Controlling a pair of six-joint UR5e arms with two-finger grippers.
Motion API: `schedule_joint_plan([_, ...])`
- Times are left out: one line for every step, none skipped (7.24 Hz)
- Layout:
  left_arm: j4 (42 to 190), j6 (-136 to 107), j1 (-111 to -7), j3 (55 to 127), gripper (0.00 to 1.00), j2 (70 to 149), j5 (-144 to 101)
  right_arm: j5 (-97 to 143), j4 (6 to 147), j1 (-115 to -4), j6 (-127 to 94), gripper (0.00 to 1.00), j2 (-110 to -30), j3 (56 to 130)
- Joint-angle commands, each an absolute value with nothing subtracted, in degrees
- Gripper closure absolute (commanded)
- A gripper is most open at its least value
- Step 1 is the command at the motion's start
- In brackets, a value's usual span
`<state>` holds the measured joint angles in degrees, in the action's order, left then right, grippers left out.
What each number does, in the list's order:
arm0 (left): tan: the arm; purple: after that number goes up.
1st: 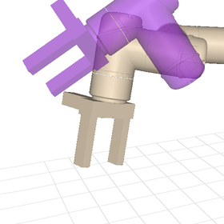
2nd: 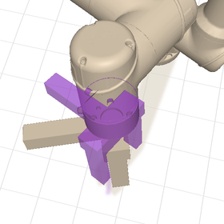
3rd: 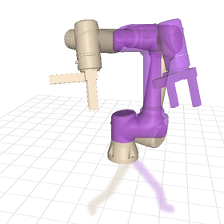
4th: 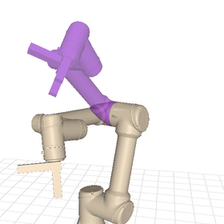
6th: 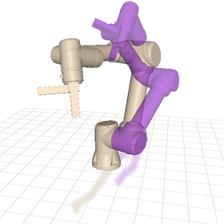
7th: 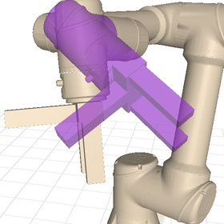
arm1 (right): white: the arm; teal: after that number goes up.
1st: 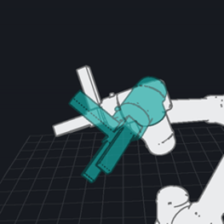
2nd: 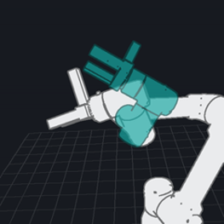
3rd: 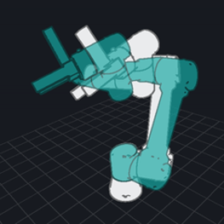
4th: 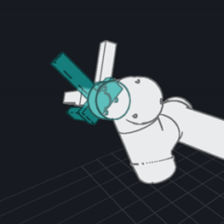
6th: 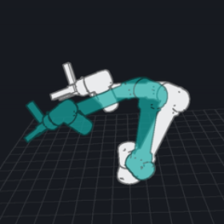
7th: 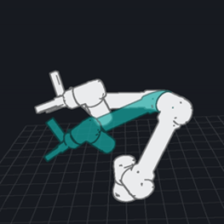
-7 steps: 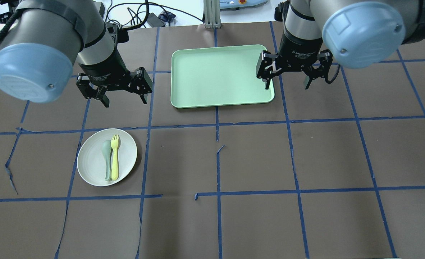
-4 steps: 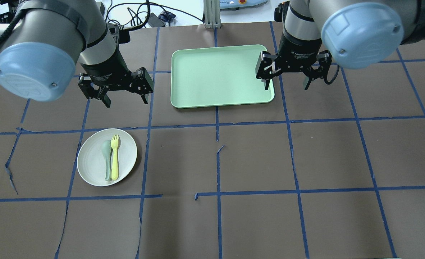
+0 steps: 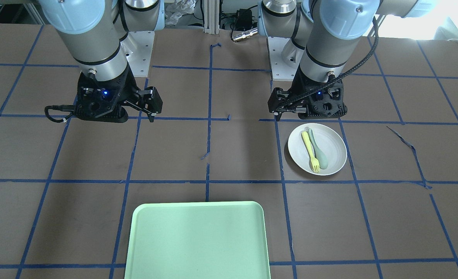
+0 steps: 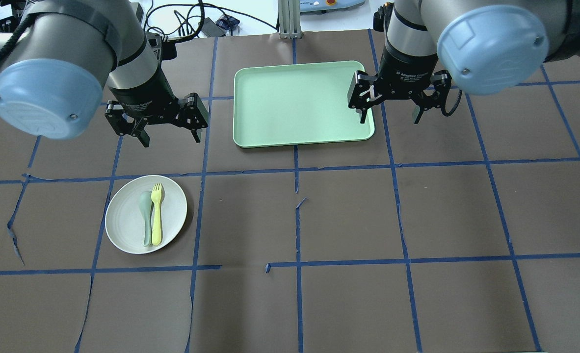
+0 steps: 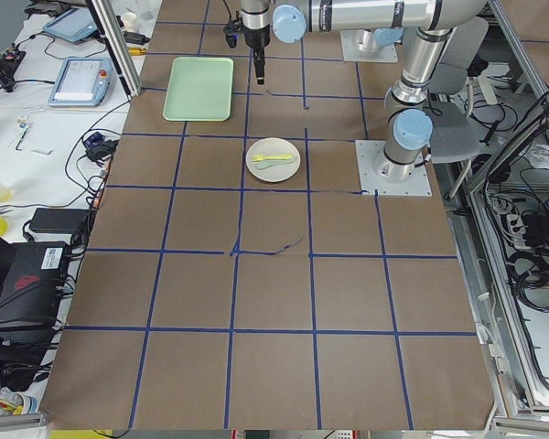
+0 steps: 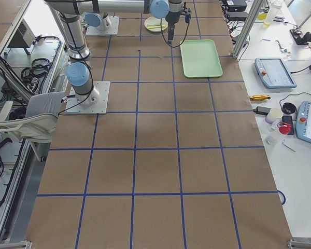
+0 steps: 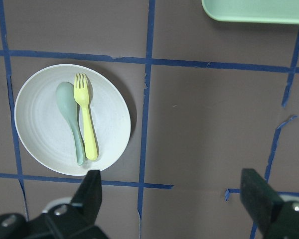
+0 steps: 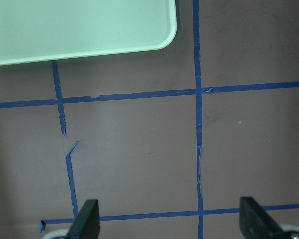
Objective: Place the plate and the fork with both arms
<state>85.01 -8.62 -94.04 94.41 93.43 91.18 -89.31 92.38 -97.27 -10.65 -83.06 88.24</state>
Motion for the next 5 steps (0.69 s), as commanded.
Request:
schedule_joint_plan([85.6,-8.6,-94.0,94.5,0.0,93.0,91.0,-89.4,92.3,-97.3,-10.7,0.0,-83.1,88.2])
schedule_joint_plan([86.0,-9.0,-94.0,94.7,0.0,92.8,90.9,-89.4,92.2,-97.4,-10.6,0.0,-83.0,88.4])
schedule_joint_plan([86.0,-9.0,-94.0,94.7,0.0,92.9,90.9,-89.4,92.3,-97.3,-10.7,0.0,-83.0,88.9])
schedule_joint_plan([86.1,-8.4,-94.0,94.7,0.0,92.8,91.1,-89.8,92.5,-97.3,-10.7,0.0,-83.0,89.4])
schedule_joint_plan([85.3,-8.4,-93.8,94.3,0.0,92.7,91.1,-89.8,92.3,-97.3,-10.5,0.0,-83.0,89.5])
